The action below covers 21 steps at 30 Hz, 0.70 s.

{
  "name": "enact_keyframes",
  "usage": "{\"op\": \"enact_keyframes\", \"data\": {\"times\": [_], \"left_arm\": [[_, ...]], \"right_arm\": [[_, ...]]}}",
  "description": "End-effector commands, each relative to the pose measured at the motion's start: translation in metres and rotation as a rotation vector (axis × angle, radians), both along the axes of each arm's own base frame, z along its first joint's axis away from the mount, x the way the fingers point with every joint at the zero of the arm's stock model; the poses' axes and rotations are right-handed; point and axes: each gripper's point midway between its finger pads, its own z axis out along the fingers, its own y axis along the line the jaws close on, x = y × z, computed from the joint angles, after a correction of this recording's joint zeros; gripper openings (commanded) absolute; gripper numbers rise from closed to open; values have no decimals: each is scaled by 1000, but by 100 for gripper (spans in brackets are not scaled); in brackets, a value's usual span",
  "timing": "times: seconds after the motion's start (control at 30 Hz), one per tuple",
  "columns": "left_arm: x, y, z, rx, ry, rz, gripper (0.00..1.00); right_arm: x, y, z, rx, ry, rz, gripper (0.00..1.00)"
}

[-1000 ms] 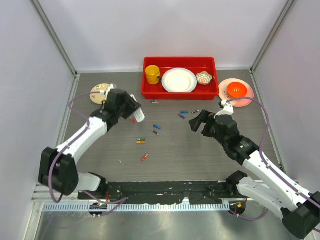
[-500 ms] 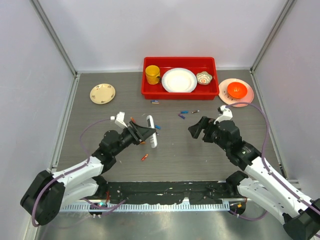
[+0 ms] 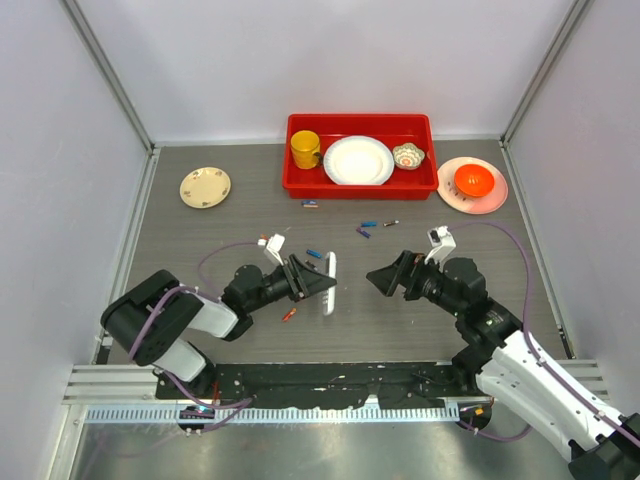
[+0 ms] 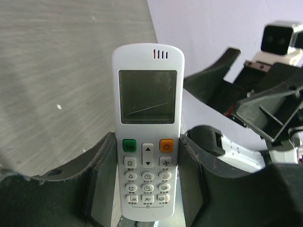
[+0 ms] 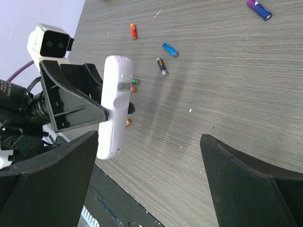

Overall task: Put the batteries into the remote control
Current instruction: Pick up the remote control from the center of the board.

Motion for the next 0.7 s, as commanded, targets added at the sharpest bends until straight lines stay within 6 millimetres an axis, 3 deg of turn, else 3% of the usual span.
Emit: {"op": "enact_keyframes", "data": {"times": [0.0, 0.27, 0.67], "left_arm": [[-12, -19, 93, -236, -330, -59, 0], [-13, -37, 96, -246, -336, -97, 0], [-5, -36, 126, -324, -341, -58, 0]], "right_arm": [[-12, 12, 2, 52, -6, 85, 94], [-30, 31, -5, 235, 29, 182, 95], [-46, 40, 36, 454, -95, 282, 97]]}}
